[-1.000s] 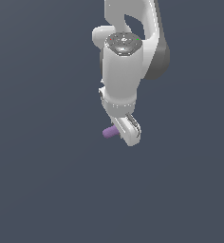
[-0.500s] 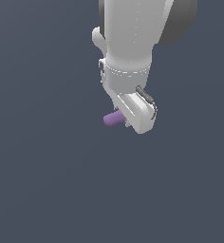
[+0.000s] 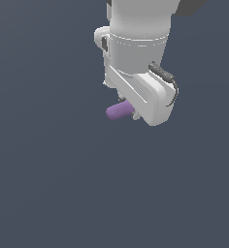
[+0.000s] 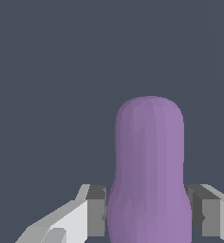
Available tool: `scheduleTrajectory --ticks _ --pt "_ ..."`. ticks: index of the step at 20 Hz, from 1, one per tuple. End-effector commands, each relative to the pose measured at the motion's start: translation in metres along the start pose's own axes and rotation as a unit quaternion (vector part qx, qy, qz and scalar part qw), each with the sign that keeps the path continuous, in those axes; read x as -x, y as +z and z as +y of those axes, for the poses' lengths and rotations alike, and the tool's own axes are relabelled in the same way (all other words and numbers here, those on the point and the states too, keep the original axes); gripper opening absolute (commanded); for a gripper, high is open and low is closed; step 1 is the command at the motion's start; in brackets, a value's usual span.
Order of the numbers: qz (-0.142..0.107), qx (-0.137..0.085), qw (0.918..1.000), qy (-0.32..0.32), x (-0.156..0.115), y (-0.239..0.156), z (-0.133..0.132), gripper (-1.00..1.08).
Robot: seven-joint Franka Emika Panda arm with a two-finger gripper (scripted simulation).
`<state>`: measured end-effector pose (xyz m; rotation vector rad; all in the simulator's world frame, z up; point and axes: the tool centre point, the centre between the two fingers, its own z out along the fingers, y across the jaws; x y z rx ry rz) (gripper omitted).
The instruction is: Pick up the object and move it to a goal position.
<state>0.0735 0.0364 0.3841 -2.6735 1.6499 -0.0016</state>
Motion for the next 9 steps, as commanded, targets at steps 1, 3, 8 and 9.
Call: scheduleTrajectory --ticks 1,3,8,9 --pt "0.000 0.000 1.0000 0.000 -0.0003 -0.0070 -0.0021 -1.00" --pt "0.000 0.000 1.0000 0.000 -0.0004 -0.0107 -0.0033 -1.00" --pt "0.000 0.000 1.0000 0.000 -0.0007 -0.0150 -0.0048 -1.00" --pt "0.000 0.000 1.0000 0.000 -0.0007 -0.0151 -0.0048 -1.00"
